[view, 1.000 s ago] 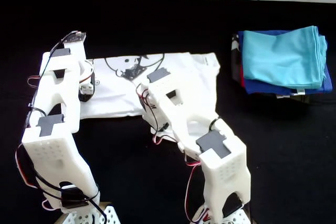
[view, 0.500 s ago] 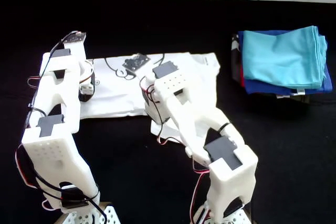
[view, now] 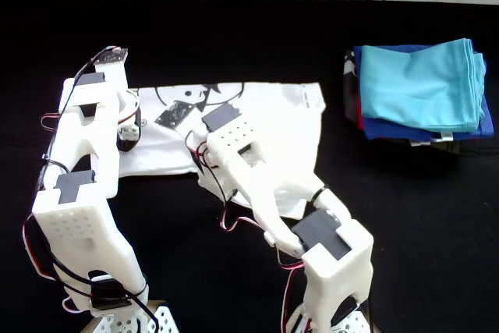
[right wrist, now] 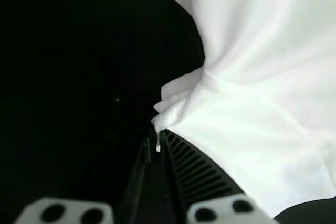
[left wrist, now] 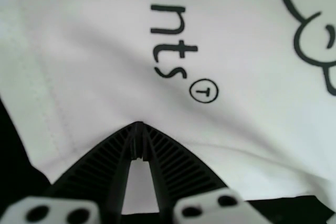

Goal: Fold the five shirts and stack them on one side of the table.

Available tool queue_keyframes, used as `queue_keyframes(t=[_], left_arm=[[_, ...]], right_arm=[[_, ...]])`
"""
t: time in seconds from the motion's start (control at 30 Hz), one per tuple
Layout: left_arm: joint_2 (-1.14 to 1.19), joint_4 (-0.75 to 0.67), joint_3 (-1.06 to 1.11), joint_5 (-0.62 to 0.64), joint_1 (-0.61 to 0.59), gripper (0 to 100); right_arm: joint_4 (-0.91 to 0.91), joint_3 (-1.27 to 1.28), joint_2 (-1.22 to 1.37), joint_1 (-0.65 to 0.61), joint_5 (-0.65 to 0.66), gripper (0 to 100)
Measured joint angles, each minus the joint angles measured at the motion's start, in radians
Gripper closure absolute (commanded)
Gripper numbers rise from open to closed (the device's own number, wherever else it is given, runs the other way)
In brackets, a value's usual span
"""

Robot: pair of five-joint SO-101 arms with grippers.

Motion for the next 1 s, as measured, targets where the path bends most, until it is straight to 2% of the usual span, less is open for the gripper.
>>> queue_keyframes(t=[0.13, 0.2, 0.33, 0.47, 0.7, 0.83, 1.0], left_arm=[[0.000, 0.000, 0.000, 0.000, 0.000, 99], [0.000, 0.000, 0.000, 0.000, 0.000, 99], [0.000, 0.000, 0.000, 0.000, 0.000, 99], [0.000, 0.000, 0.000, 0.000, 0.000, 99], [0.000, 0.000, 0.000, 0.002, 0.000, 99], [0.000, 0.000, 0.000, 0.002, 0.000, 99], [0.000, 0.000, 0.000, 0.002, 0.000, 99]], right_arm=[[0.012, 0.000, 0.000, 0.028, 0.002, 84.8], [0.032, 0.000, -0.011, 0.049, 0.002, 82.7], [0.089, -0.025, -0.120, 0.074, 0.002, 86.4], [0.083, -0.032, -0.203, 0.157, 0.008, 99.4], [-0.086, 0.110, -0.068, 0.416, 0.008, 99.2], [-0.173, 0.095, 0.068, 0.480, 0.008, 99.2], [-0.203, -0.080, 0.218, 0.539, 0.009, 99.2]])
